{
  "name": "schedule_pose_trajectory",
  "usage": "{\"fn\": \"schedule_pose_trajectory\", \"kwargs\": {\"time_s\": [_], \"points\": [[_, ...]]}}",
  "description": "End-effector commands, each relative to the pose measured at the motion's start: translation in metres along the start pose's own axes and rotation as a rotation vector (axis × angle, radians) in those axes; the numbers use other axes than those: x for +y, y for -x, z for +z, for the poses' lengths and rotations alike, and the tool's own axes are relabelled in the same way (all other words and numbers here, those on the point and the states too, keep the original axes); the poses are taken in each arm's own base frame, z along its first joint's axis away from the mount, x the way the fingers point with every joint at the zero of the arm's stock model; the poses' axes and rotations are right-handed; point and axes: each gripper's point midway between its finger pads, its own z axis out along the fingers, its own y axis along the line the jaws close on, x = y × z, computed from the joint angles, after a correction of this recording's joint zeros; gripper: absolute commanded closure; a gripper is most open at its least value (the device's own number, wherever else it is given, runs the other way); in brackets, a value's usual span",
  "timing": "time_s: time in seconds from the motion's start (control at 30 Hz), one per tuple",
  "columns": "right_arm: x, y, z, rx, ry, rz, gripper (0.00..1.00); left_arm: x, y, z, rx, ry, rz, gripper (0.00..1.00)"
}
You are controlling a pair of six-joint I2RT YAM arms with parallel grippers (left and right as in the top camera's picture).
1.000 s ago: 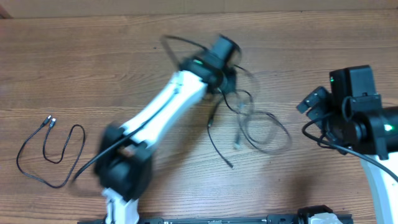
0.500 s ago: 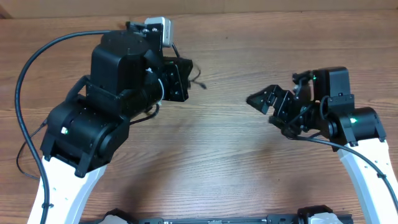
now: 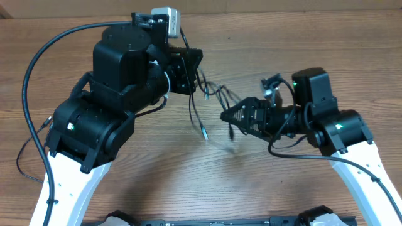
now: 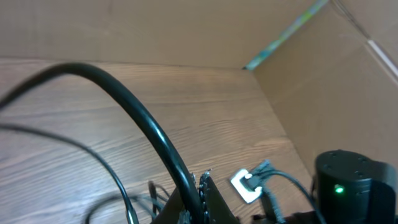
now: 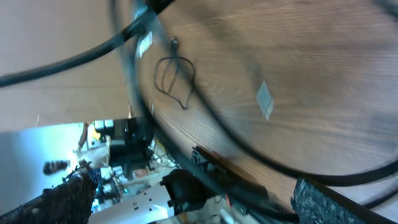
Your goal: Untangle cables
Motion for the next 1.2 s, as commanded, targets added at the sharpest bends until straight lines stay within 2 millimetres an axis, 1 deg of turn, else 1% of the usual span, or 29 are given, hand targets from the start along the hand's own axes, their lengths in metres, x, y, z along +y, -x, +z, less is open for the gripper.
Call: {"fn": "schedule_pose_trajectory", "kwargs": {"time_s": [0.0,0.07,0.13,0.23,0.37,0.5,0.57,0.6,0.67,0.7,0.73,0.77,0.8,0.83,0.87,0.9,0.93,0.97,1.07,1.1,1.17], "points": [[0.007,0.005,0.006,-0.032,0.004,-0.073,0.0,-0.015,-0.009,0.0,0.046,-0.085,0.019,0.96],[0.012,0.013,0.005,-0.062,0.021,-0.055,0.0,-0.018,-0.014,0.0,0.071,-0.109,0.039,0.96],[0.019,0.02,0.005,-0.087,0.043,-0.041,0.0,-0.028,-0.021,-0.002,0.102,-0.172,0.105,0.96],[0.027,0.028,0.005,-0.109,0.079,0.076,0.0,-0.045,-0.029,-0.007,0.132,-0.281,0.219,0.96],[0.03,0.027,0.011,-0.077,0.1,0.217,0.0,-0.055,-0.028,-0.01,0.12,-0.347,0.297,0.96],[0.027,0.023,0.031,-0.044,0.073,0.235,0.0,-0.064,-0.024,-0.013,0.098,-0.393,0.326,0.96],[0.015,0.024,0.048,-0.053,0.009,0.245,0.0,-0.07,-0.022,-0.015,0.085,-0.421,0.336,0.96],[0.008,0.026,0.054,-0.063,-0.021,0.249,0.04,-0.072,-0.021,-0.015,0.081,-0.432,0.34,0.96],[-0.008,0.03,0.066,-0.088,-0.095,0.262,0.26,-0.074,-0.018,-0.016,0.068,-0.438,0.345,0.96],[-0.018,0.03,0.071,-0.095,-0.138,0.275,0.45,-0.074,-0.018,-0.016,0.065,-0.438,0.347,0.96],[-0.027,0.029,0.075,-0.096,-0.173,0.29,0.6,-0.072,-0.016,-0.016,0.059,-0.431,0.347,0.96],[-0.038,0.027,0.079,-0.09,-0.216,0.312,0.73,-0.069,-0.013,-0.017,0.047,-0.414,0.346,0.96],[-0.048,0.026,0.081,-0.085,-0.253,0.333,0.8,-0.064,-0.009,-0.017,0.032,-0.385,0.342,0.96],[-0.059,0.024,0.082,-0.086,-0.299,0.355,0.85,-0.057,-0.004,-0.019,0.013,-0.35,0.339,0.96],[-0.069,0.024,0.081,-0.096,-0.341,0.37,0.86,-0.049,0.002,-0.021,-0.009,-0.312,0.334,0.96],[-0.086,0.024,0.077,-0.123,-0.415,0.389,0.86,-0.041,0.01,-0.025,-0.037,-0.273,0.33,0.96],[-0.095,0.025,0.074,-0.143,-0.457,0.397,0.86,-0.033,0.017,-0.029,-0.062,-0.238,0.324,0.96],[-0.108,0.027,0.068,-0.176,-0.524,0.407,0.85,-0.024,0.025,-0.036,-0.095,-0.198,0.319,0.96],[-0.141,0.035,0.043,-0.28,-0.697,0.422,0.78,0.002,0.046,-0.064,-0.189,-0.095,0.297,0.96],[-0.15,0.038,0.033,-0.315,-0.75,0.428,0.79,0.01,0.052,-0.076,-0.22,-0.059,0.285,0.96],[-0.163,0.042,0.018,-0.363,-0.816,0.438,0.82,0.028,0.062,-0.1,-0.282,0.017,0.249,0.96]]}}
